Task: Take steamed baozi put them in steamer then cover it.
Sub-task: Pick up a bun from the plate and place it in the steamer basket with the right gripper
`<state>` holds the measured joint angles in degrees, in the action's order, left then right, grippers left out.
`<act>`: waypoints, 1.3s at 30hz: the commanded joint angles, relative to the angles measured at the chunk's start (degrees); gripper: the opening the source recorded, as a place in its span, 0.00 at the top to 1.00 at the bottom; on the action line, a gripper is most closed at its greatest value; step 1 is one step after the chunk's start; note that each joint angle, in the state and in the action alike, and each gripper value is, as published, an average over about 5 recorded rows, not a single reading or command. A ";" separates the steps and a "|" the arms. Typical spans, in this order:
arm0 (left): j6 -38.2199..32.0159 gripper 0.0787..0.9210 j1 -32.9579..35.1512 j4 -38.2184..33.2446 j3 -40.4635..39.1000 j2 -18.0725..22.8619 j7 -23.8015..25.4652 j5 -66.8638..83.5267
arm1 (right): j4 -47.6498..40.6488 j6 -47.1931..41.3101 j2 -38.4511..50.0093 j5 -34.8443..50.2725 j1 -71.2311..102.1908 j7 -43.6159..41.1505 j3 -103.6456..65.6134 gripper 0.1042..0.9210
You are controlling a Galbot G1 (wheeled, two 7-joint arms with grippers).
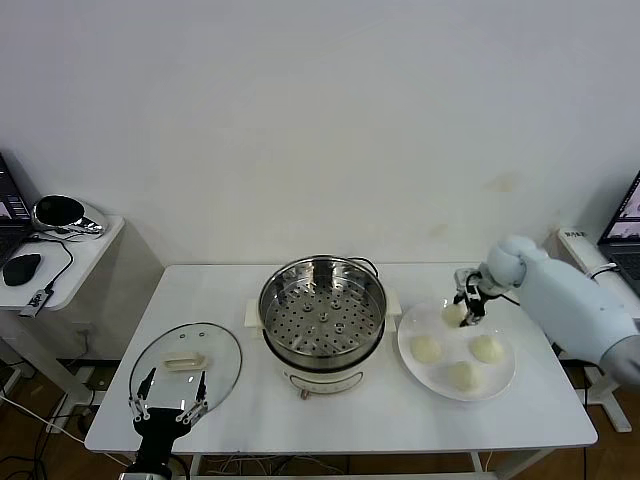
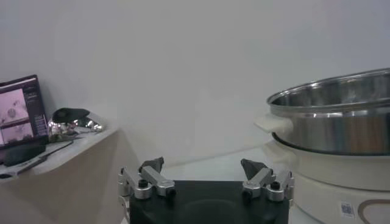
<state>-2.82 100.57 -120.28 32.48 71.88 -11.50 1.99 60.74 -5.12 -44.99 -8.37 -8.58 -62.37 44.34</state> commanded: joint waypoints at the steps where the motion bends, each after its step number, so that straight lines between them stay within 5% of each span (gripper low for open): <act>1: 0.01 0.12 -0.13 0.09 -0.01 -0.31 -0.01 0.03 | 9.21 0.64 3.73 14.35 -17.61 0.26 11.35 0.42; 16: 0.08 0.12 -1.37 0.17 0.25 -1.74 -0.12 1.10 | 8.47 12.79 -16.81 23.88 -28.96 4.73 27.40 0.41; 27: 0.12 0.12 -1.19 0.03 1.58 -0.60 -0.14 1.06 | -2.40 28.85 -29.94 9.39 -23.40 5.87 30.61 0.39; 39: 0.10 0.12 -0.53 -0.40 3.22 -0.11 -0.23 1.19 | -11.60 39.53 -33.10 -4.73 -15.69 9.81 28.08 0.39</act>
<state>-2.73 100.04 -120.68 35.51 71.70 -11.71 3.18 55.32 25.77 -73.79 -4.00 -27.79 -54.40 71.79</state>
